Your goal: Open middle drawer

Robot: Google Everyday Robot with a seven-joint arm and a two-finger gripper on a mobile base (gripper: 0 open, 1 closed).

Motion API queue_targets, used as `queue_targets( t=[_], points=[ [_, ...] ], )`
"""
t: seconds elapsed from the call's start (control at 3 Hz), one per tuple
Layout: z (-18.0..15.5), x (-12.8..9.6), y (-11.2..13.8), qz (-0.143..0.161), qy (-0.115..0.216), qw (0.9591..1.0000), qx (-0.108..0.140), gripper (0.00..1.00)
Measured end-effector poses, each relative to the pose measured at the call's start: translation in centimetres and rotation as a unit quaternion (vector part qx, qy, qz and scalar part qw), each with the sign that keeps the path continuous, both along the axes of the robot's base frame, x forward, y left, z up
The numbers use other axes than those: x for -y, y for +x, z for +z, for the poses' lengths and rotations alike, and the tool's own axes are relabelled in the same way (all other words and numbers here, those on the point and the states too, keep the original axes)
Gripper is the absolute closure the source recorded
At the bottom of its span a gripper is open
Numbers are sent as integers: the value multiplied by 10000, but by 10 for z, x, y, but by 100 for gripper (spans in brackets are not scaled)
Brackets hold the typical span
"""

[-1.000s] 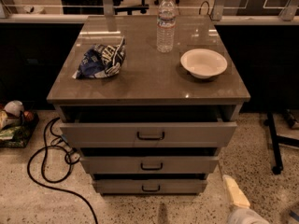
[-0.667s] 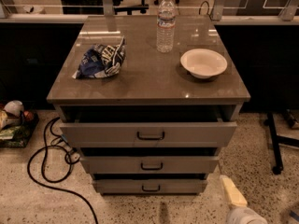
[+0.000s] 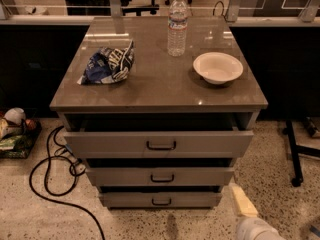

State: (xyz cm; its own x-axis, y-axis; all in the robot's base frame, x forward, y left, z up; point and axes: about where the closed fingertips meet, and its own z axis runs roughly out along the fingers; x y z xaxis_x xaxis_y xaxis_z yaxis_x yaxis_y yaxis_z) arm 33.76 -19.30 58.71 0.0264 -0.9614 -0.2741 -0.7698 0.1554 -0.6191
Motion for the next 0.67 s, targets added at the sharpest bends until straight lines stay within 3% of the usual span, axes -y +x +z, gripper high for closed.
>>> queue_targets(
  t=[0.33,0.67],
  points=[
    [-15,-26,17,325,11,9992,251,0],
    [-49,-65,29,794,-81,9962,353,0]
  ],
)
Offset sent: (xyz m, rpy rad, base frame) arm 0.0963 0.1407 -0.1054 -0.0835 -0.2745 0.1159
